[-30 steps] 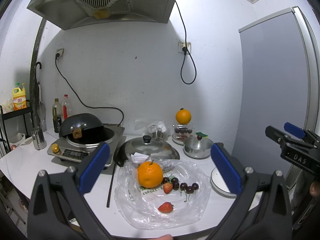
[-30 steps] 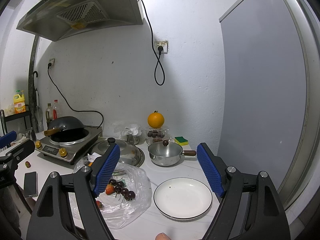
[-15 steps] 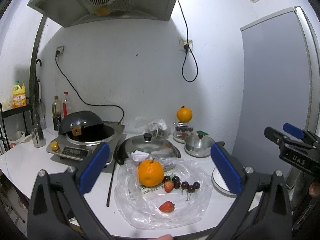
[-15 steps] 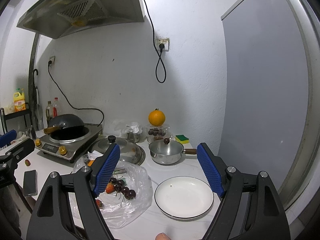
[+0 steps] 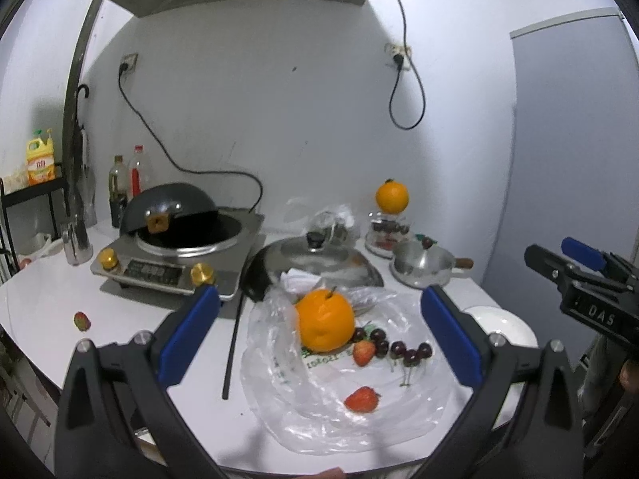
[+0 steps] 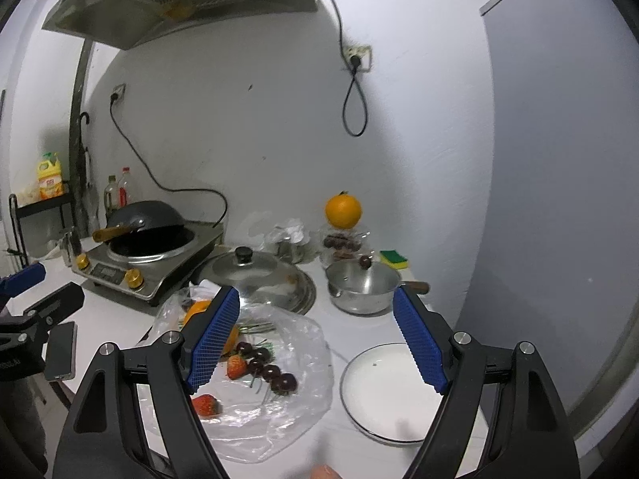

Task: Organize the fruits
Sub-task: 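Reach the right gripper to the large orange in the bag and grasp it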

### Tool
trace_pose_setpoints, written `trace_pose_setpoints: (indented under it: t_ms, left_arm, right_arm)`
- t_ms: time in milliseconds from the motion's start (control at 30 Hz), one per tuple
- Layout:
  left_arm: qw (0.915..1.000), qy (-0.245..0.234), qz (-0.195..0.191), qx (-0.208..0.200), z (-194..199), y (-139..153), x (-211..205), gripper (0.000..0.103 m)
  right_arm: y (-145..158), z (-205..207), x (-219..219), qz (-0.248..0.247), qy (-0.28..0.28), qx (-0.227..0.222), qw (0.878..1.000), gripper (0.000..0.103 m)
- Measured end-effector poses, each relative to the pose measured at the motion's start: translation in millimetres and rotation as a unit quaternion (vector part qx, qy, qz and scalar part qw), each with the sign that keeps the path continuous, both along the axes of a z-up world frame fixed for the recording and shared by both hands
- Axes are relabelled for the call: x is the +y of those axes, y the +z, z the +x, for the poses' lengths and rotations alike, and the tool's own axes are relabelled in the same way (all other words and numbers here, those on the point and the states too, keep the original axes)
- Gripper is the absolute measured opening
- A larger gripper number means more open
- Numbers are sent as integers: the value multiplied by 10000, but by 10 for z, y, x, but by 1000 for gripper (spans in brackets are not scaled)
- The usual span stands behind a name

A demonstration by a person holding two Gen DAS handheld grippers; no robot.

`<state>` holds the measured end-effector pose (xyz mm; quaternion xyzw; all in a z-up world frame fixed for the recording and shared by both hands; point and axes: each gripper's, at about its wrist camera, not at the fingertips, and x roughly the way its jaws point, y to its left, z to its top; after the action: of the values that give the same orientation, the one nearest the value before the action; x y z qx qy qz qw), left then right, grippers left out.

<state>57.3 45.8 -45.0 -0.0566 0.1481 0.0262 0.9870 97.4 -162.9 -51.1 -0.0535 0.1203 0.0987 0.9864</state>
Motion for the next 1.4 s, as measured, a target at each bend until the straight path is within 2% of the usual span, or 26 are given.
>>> trace_pose_setpoints:
  t_ms: [433,533,767,1400]
  left_arm:
    - [9981,343,-182,478,352,-405,538,102]
    - [9973,442,-203,548,383,-446,662,102]
    - [9945,627,-290,783,500,-618,946,102]
    - [9873,771,-381,1334,1027,-900,1358,102]
  right_arm:
    - [-289,493,528,-281,354,498,9977,82]
    - [-365,616,654,-308,580,649,9957,82]
    - [-495,851,936,-375,865,759,9926,82]
    - [-979,1696,1511,-434,1176,1662,9781,82]
